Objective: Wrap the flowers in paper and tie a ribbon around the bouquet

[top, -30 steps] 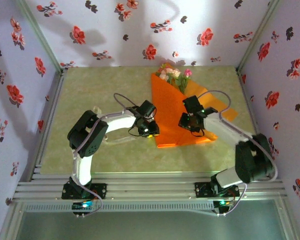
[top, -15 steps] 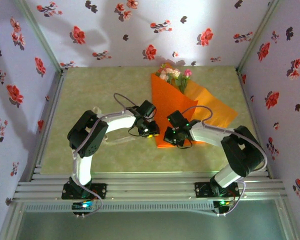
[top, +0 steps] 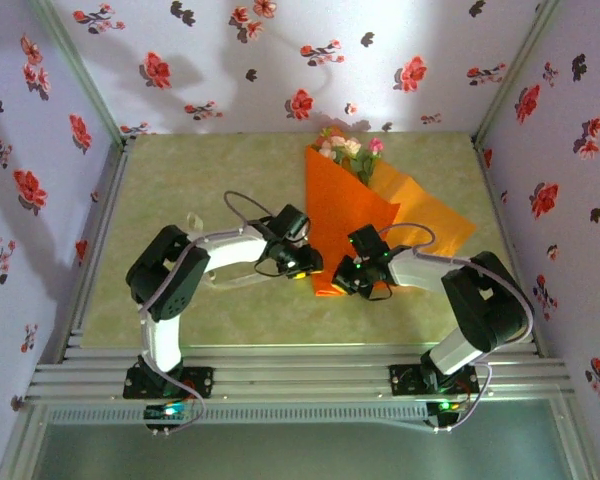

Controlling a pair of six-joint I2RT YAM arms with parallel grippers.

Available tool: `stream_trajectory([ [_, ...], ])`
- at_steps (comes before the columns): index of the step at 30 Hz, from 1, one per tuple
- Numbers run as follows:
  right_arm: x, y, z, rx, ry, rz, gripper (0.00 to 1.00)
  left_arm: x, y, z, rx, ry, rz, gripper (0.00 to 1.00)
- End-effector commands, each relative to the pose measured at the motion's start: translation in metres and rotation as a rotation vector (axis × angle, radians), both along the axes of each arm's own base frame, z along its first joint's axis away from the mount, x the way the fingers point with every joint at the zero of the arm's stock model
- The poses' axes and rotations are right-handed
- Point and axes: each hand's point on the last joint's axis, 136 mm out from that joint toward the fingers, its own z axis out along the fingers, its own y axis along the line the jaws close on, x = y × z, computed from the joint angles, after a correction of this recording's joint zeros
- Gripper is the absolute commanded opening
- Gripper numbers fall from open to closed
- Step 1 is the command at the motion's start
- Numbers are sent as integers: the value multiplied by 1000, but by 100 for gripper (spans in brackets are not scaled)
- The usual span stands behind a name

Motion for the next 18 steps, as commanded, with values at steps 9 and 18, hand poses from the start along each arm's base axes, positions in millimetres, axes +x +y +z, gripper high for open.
stream_trajectory([
  [9,-34,-44,-55,-150,149,-58,6,-5,-10,-2,-138,7,61,4],
  [18,-26,-42,-35,-132,114,-35,8,-12,3,4,-153,-7,103,0],
])
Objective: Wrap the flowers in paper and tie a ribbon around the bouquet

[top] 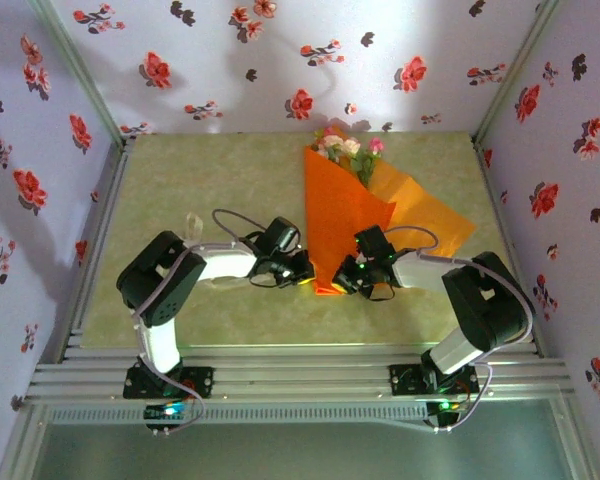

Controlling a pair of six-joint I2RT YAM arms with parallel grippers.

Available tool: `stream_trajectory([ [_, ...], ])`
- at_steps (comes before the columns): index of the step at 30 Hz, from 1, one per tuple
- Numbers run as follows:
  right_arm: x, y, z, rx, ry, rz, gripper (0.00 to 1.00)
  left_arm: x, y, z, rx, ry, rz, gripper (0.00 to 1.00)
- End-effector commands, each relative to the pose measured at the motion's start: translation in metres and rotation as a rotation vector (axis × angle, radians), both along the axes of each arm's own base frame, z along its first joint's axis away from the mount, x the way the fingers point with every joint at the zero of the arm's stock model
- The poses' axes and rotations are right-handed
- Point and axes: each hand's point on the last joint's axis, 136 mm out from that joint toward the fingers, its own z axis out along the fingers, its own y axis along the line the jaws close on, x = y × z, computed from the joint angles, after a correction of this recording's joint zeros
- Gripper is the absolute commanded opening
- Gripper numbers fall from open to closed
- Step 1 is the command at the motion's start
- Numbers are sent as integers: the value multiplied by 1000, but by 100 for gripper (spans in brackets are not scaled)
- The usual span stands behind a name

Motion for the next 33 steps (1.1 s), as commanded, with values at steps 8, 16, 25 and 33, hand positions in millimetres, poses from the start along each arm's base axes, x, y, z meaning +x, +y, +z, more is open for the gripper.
stream_trajectory([
  [8,-16,-39,-1,-193,54,-14,20,-1,-1,13,-24,-14,8,0],
  [16,-19,-48,-25,-242,100,-25,10,-7,-5,18,-37,0,-20,26],
  [25,-24,-51,-35,-246,121,-32,4,-34,-13,15,-69,51,-52,37],
  [33,-29,-53,-38,-248,132,-33,3,-38,-14,9,-82,61,-30,4],
])
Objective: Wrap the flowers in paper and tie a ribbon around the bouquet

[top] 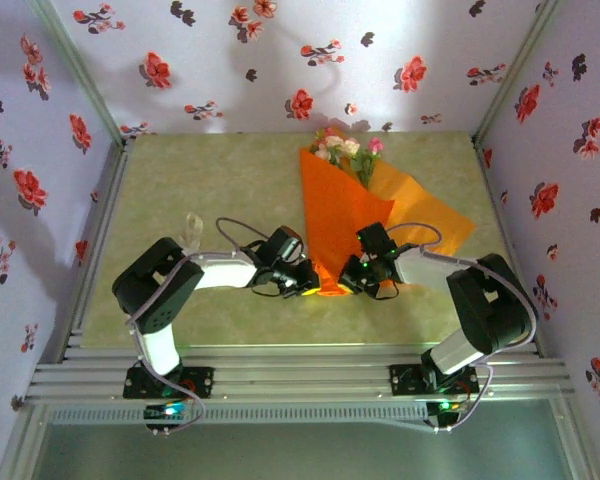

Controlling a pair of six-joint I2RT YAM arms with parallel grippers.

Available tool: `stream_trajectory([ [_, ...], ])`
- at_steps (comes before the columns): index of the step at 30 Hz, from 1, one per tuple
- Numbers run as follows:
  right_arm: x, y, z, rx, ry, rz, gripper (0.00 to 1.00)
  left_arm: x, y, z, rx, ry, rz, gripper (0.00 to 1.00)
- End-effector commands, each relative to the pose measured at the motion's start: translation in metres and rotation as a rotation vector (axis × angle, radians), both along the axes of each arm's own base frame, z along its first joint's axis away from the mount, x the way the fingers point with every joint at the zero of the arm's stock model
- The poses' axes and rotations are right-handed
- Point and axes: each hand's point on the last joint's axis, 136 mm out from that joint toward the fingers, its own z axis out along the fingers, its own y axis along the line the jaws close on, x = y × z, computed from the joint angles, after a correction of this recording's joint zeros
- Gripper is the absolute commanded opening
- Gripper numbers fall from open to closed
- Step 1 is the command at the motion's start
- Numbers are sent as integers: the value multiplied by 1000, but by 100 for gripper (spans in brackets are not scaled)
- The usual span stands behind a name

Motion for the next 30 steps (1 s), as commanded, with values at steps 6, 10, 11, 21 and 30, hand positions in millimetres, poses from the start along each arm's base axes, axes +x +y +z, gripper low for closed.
stream_trajectory([
  [6,-26,-37,-39,-164,106,-38,3,-7,-1,7,-26,1,-1,32],
  [10,-27,-36,-39,-163,107,-37,3,-10,-3,4,-22,13,-12,36],
  [11,-27,-37,-40,-163,109,-39,3,-10,-4,3,-26,16,-16,35],
  [21,-31,-38,-42,-165,116,-18,3,13,2,13,-3,-31,15,29],
  [30,-31,-36,-43,-163,126,10,2,83,12,13,24,-110,59,53],
])
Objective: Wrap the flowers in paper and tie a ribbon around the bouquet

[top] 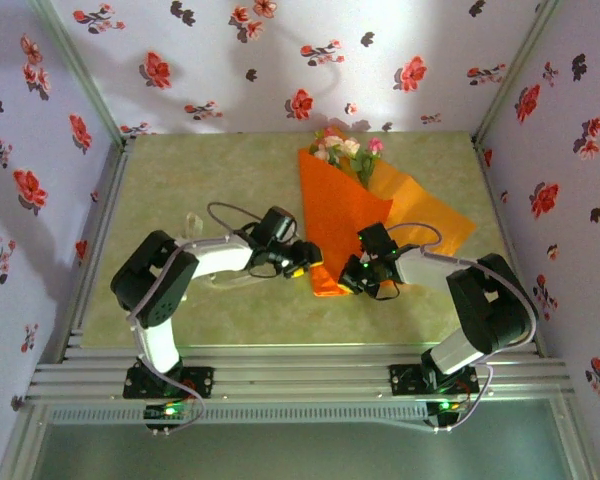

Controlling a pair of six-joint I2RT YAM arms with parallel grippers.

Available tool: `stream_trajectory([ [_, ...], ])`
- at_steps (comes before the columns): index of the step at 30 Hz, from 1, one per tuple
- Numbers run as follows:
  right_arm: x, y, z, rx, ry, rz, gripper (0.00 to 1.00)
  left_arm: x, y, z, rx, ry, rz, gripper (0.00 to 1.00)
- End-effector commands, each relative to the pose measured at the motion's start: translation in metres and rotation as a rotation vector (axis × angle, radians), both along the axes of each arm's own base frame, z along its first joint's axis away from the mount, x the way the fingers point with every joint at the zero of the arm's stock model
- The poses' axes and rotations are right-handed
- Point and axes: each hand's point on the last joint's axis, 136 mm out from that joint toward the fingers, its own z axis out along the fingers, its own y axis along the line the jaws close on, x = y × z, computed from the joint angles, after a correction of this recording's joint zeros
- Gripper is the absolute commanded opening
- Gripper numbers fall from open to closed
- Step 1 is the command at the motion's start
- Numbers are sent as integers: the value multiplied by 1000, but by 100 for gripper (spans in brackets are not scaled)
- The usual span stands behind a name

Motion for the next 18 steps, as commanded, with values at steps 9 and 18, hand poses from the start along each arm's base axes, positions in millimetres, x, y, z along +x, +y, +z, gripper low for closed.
stream_trajectory([
  [9,-30,-35,-44,-178,142,-11,2,40,1,-23,41,-24,-26,0],
  [18,-29,-36,-42,-196,140,13,1,54,26,-12,195,-47,1,47],
])
